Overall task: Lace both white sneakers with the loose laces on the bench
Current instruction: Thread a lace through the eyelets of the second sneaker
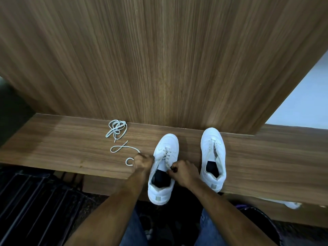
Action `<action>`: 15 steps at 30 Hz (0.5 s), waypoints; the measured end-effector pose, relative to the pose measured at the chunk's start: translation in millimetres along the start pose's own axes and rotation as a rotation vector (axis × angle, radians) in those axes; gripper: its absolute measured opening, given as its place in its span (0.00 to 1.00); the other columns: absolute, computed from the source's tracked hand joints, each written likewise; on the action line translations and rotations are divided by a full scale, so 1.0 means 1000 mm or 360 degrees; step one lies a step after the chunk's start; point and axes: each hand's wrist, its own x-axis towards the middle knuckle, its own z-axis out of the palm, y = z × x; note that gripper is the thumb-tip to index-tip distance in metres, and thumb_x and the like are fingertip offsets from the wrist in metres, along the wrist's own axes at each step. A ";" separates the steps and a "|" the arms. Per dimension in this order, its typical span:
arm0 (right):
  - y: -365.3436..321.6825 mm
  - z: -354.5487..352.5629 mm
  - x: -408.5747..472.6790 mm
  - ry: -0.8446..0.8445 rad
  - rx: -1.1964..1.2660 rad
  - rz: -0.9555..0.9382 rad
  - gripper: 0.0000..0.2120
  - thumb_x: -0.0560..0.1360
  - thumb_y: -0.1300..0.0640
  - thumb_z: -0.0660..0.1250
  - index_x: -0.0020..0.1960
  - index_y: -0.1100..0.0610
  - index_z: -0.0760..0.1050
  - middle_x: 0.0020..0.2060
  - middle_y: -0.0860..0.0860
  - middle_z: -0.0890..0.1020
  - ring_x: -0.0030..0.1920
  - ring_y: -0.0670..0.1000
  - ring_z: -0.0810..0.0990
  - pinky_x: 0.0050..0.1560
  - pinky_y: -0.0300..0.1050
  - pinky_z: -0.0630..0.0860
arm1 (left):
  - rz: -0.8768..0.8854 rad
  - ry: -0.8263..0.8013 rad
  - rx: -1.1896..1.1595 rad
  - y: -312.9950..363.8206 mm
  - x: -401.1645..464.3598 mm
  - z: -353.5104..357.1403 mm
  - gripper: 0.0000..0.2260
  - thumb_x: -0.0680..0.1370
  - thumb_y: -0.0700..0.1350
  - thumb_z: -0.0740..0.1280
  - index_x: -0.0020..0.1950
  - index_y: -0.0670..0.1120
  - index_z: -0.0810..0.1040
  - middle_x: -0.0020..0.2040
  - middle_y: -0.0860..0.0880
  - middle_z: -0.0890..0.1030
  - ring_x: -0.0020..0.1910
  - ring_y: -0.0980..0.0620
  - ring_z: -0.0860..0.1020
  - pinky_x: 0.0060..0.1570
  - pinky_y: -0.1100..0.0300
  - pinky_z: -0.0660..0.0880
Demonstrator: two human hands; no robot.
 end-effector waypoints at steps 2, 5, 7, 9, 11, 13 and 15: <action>0.001 0.001 0.000 -0.0013 0.0035 0.0013 0.16 0.72 0.43 0.66 0.33 0.53 0.73 0.36 0.50 0.81 0.42 0.54 0.81 0.41 0.46 0.75 | 0.0289 -0.0016 0.0344 -0.002 0.001 -0.001 0.16 0.63 0.55 0.72 0.46 0.50 0.74 0.51 0.47 0.80 0.48 0.45 0.80 0.51 0.49 0.78; 0.003 0.001 0.000 0.0000 0.0060 0.0016 0.14 0.71 0.42 0.67 0.35 0.52 0.75 0.38 0.50 0.82 0.44 0.54 0.81 0.42 0.46 0.76 | 0.0557 -0.0239 0.0791 0.007 -0.005 -0.003 0.10 0.69 0.54 0.69 0.49 0.61 0.79 0.58 0.54 0.78 0.55 0.49 0.78 0.58 0.51 0.76; 0.003 0.002 0.001 -0.0001 0.0062 0.0019 0.14 0.72 0.42 0.67 0.36 0.52 0.76 0.39 0.50 0.83 0.44 0.55 0.81 0.43 0.47 0.76 | 0.0572 -0.0380 0.0874 0.006 0.000 -0.003 0.05 0.66 0.54 0.64 0.35 0.63 0.79 0.52 0.52 0.83 0.51 0.48 0.81 0.54 0.51 0.78; 0.004 0.003 0.001 -0.0013 0.0069 0.0021 0.15 0.72 0.42 0.67 0.34 0.52 0.74 0.39 0.50 0.82 0.44 0.54 0.81 0.42 0.47 0.76 | 0.0549 -0.0397 0.0918 0.006 0.003 -0.003 0.06 0.66 0.54 0.62 0.34 0.58 0.79 0.47 0.50 0.83 0.48 0.46 0.81 0.52 0.51 0.78; 0.003 0.003 0.000 -0.0012 0.0046 0.0022 0.15 0.72 0.41 0.67 0.35 0.51 0.74 0.40 0.50 0.83 0.45 0.54 0.82 0.42 0.46 0.75 | 0.0546 -0.0452 0.0988 0.017 -0.004 -0.008 0.10 0.70 0.55 0.61 0.37 0.51 0.76 0.47 0.46 0.82 0.48 0.44 0.80 0.51 0.52 0.76; 0.002 0.001 0.001 -0.0055 0.0060 0.0033 0.15 0.71 0.39 0.67 0.39 0.50 0.78 0.41 0.48 0.83 0.45 0.51 0.81 0.42 0.45 0.74 | 0.0546 -0.0520 0.0924 0.029 -0.008 -0.010 0.13 0.71 0.55 0.60 0.34 0.47 0.73 0.45 0.40 0.81 0.49 0.39 0.80 0.48 0.54 0.74; 0.002 -0.003 0.003 -0.0119 0.0155 0.0072 0.16 0.69 0.36 0.69 0.40 0.49 0.79 0.40 0.46 0.83 0.43 0.48 0.81 0.41 0.43 0.72 | 0.0565 -0.0564 0.0795 0.047 -0.015 -0.014 0.14 0.76 0.52 0.61 0.36 0.45 0.74 0.47 0.36 0.81 0.52 0.37 0.79 0.46 0.56 0.71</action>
